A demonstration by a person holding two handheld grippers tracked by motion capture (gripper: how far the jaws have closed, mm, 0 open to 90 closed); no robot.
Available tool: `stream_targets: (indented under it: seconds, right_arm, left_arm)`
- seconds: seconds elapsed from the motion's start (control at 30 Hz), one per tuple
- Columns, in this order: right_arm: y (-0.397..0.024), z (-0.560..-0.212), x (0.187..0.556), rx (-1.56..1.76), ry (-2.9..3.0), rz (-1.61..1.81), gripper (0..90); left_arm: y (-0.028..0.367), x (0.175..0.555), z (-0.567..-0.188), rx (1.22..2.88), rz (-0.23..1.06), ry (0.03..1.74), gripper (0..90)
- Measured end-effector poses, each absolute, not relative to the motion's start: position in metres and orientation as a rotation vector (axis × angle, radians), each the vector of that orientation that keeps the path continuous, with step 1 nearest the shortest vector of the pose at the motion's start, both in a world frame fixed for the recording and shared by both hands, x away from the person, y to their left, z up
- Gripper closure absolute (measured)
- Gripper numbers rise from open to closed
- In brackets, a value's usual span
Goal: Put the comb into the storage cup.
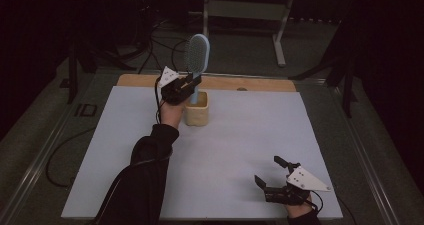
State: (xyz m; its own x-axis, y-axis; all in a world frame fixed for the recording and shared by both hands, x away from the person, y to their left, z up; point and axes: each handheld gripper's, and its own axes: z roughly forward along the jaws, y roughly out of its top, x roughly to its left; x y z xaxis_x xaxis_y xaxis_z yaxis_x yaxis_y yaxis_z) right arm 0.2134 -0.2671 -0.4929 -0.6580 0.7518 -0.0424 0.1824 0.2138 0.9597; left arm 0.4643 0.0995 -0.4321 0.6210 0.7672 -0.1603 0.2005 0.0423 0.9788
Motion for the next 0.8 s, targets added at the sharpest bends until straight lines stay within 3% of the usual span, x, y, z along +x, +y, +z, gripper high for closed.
stream_targets:
  seconds: [0.8]
  right_arm:
    - [-0.266, -0.494, 0.213, 0.859, 1.998, 1.46, 8.6]
  left_arm:
    - [0.088, 0.464, -0.445, 1.629, 0.549, 0.879, 69.1]
